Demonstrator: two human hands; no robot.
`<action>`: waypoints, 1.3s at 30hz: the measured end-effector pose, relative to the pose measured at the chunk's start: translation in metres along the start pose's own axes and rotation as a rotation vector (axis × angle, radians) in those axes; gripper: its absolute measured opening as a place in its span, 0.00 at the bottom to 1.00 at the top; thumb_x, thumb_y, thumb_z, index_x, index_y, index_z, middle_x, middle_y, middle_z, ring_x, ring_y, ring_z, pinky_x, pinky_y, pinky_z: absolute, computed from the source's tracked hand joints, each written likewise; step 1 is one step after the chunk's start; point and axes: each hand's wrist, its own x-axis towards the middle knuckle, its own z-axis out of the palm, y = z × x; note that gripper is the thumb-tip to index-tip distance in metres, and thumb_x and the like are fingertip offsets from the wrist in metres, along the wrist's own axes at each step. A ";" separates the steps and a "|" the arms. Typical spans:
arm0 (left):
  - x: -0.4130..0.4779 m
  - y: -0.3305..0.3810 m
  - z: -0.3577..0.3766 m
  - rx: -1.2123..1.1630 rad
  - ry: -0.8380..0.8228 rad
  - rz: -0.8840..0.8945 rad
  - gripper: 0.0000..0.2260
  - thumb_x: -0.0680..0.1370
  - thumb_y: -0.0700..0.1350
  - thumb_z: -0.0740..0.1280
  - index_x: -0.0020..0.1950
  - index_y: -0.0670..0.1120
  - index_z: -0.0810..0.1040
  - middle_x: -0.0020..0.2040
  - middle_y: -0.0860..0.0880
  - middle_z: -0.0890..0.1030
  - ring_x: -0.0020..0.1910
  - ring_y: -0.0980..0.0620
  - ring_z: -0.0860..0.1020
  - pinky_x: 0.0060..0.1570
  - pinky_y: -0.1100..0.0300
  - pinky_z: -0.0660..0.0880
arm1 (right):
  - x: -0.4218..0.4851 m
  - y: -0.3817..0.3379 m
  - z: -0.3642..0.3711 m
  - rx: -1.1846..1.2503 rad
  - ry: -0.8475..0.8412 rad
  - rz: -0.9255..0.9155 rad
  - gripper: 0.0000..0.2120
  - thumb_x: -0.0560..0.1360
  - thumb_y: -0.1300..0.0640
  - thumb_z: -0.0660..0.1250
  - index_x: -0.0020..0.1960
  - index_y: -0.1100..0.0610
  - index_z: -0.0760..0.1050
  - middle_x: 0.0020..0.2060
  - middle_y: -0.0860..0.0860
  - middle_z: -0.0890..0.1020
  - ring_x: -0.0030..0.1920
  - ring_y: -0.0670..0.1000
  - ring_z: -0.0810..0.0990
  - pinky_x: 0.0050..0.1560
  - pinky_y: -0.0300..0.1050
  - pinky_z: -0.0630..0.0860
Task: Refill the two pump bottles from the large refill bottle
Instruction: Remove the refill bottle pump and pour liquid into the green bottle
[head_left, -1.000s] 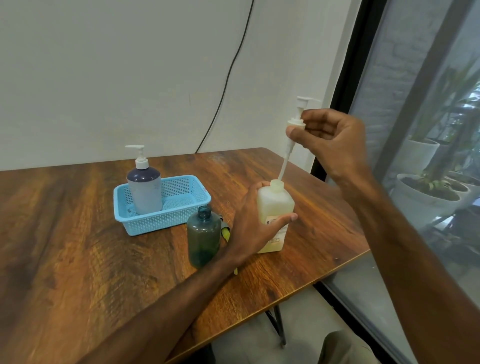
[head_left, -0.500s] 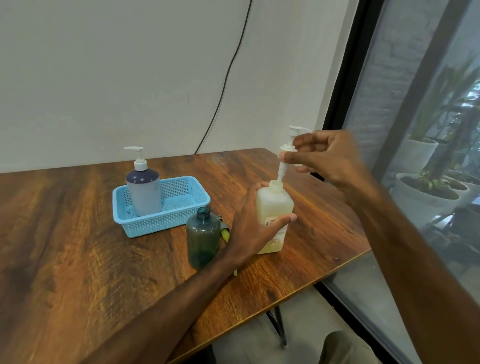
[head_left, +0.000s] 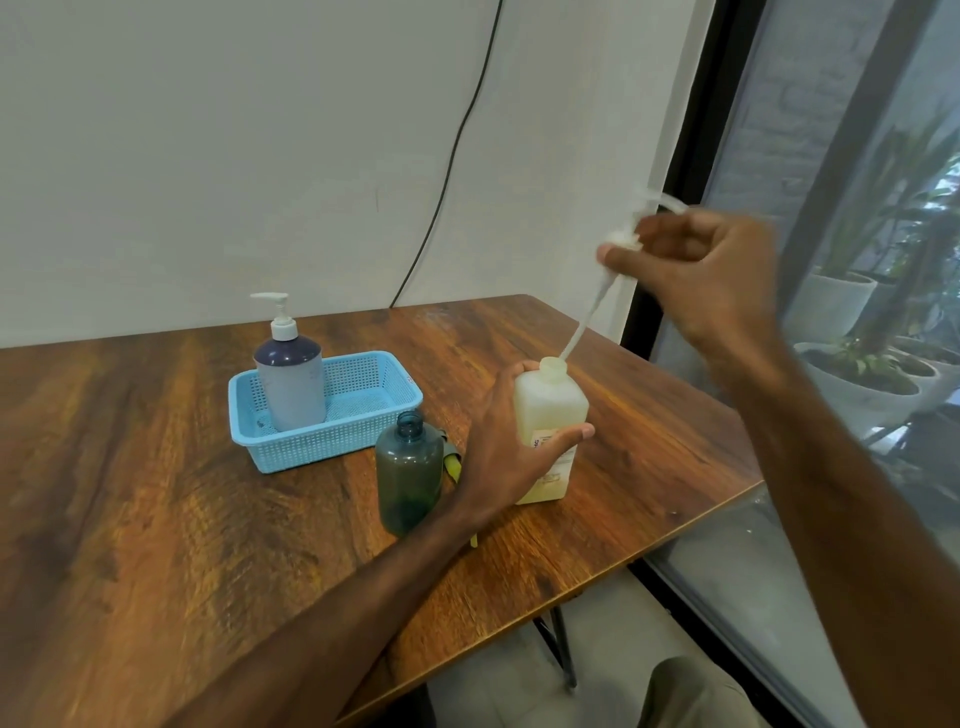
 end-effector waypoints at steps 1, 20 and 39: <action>0.000 0.000 0.000 0.001 -0.003 -0.002 0.39 0.69 0.63 0.80 0.74 0.60 0.64 0.66 0.59 0.74 0.62 0.58 0.76 0.51 0.73 0.77 | 0.004 -0.007 -0.004 0.029 0.038 -0.011 0.19 0.66 0.51 0.82 0.54 0.55 0.83 0.44 0.47 0.87 0.42 0.42 0.86 0.43 0.35 0.81; -0.001 0.000 0.003 -0.005 0.026 0.038 0.37 0.68 0.65 0.79 0.70 0.68 0.62 0.65 0.60 0.75 0.62 0.56 0.78 0.52 0.57 0.84 | 0.022 0.070 0.020 -0.140 -0.089 0.109 0.12 0.70 0.51 0.79 0.51 0.53 0.85 0.42 0.46 0.87 0.37 0.40 0.85 0.37 0.32 0.80; -0.003 0.003 0.003 0.017 0.020 0.033 0.37 0.68 0.66 0.78 0.68 0.74 0.57 0.64 0.63 0.72 0.62 0.62 0.77 0.49 0.72 0.79 | -0.030 0.186 0.063 -0.522 -0.390 0.315 0.02 0.74 0.57 0.75 0.46 0.55 0.86 0.39 0.46 0.83 0.34 0.42 0.76 0.30 0.36 0.70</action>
